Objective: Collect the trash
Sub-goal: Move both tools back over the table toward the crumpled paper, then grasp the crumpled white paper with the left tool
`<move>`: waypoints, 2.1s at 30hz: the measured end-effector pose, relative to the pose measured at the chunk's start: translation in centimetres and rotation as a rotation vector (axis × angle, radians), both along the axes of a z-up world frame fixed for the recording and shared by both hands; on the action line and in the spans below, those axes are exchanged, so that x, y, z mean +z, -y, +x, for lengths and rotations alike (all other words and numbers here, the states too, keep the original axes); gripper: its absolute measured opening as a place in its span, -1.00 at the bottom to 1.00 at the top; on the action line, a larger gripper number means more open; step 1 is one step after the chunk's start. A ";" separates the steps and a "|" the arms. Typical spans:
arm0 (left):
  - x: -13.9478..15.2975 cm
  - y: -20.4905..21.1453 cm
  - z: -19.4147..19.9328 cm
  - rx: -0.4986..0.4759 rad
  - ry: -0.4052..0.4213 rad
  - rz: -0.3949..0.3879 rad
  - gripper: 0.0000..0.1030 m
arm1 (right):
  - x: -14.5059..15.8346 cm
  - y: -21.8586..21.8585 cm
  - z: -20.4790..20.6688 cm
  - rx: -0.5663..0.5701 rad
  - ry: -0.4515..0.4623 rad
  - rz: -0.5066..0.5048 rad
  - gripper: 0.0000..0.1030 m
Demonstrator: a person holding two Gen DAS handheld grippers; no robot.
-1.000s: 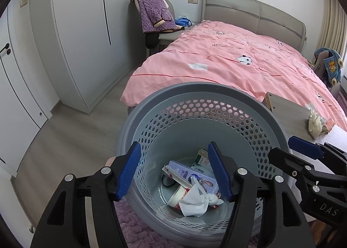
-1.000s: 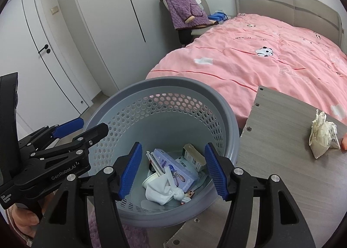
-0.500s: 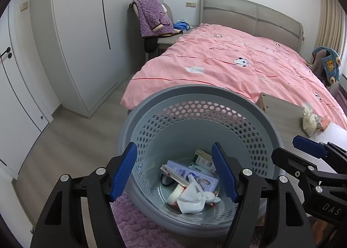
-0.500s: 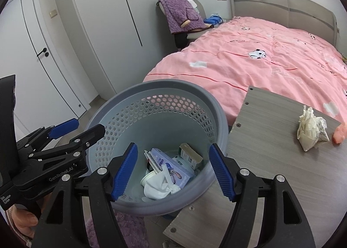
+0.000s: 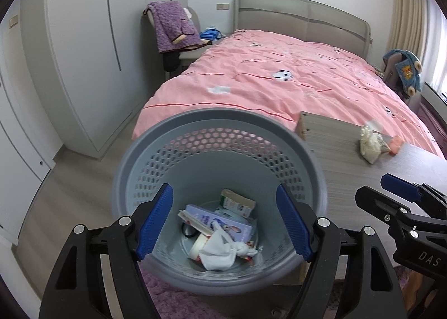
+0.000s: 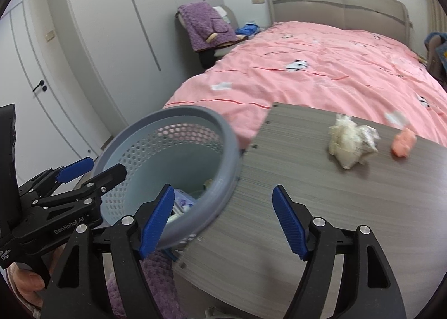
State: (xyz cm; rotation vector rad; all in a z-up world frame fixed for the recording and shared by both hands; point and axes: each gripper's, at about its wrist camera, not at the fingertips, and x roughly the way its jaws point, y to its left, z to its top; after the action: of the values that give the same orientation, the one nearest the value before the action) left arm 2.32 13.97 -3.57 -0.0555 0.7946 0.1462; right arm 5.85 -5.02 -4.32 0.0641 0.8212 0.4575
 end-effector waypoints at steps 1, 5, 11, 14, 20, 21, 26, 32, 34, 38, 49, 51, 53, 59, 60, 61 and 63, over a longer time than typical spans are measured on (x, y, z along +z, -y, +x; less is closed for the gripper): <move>0.1 0.3 0.1 -0.007 0.000 -0.003 0.42 | 0.0 0.4 -0.1 -0.008 0.002 -0.003 0.42; 0.2 1.8 0.4 -0.040 -0.003 -0.015 0.46 | 0.3 2.8 -0.7 -0.065 0.016 -0.010 0.54; 0.6 4.3 0.8 -0.099 -0.001 -0.006 0.46 | 0.3 6.6 -1.7 -0.144 0.025 -0.007 0.66; 1.1 5.5 0.8 -0.124 0.009 -0.005 0.48 | 0.3 8.6 -1.9 -0.180 0.021 0.002 0.71; 1.7 7.9 1.4 -0.165 0.015 0.001 0.48 | 0.2 11.5 -2.1 -0.231 0.021 0.011 0.74; 1.8 8.4 1.6 -0.174 0.015 0.002 0.48 | 0.2 12.0 -2.1 -0.240 0.024 0.009 0.74; 1.9 10.6 2.3 -0.211 0.009 0.014 0.48 | 0.2 13.8 -2.1 -0.273 0.026 0.017 0.75; 1.7 12.9 3.1 -0.245 -0.002 0.030 0.48 | 0.3 15.8 -1.9 -0.306 0.035 0.025 0.75; 1.6 13.5 3.3 -0.253 -0.004 0.036 0.48 | 0.1 16.4 -1.9 -0.317 0.034 0.031 0.76; 1.3 14.6 3.9 -0.266 -0.010 0.037 0.48 | -0.2 17.5 -1.6 -0.334 0.027 0.027 0.76; 0.2 17.1 5.6 -0.307 -0.041 0.051 0.48 | -1.4 20.3 -0.4 -0.395 -0.001 0.042 0.76; 0.1 17.3 5.9 -0.308 -0.043 0.052 0.48 | -1.5 20.5 -0.1 -0.398 -0.001 0.043 0.76; -0.1 17.5 6.2 -0.310 -0.048 0.050 0.48 | -1.5 20.6 0.1 -0.398 -0.003 0.043 0.76; -0.7 18.5 7.2 -0.323 -0.066 0.054 0.48 | -2.3 21.1 1.0 -0.407 -0.015 0.052 0.76; -0.9 18.6 7.3 -0.324 -0.070 0.055 0.48 | -2.5 21.2 1.2 -0.409 -0.020 0.050 0.76; -1.1 18.8 7.5 -0.325 -0.076 0.057 0.48 | -2.6 21.3 1.4 -0.412 -0.023 0.047 0.76; -1.4 19.1 8.0 -0.327 -0.089 0.059 0.48 | -2.9 21.6 1.6 -0.416 -0.029 0.051 0.76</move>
State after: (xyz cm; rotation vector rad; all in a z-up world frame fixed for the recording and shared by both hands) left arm 10.31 -5.13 -4.97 0.1373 0.8765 -0.1385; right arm 7.50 -26.66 -7.19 0.2841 0.7997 0.0850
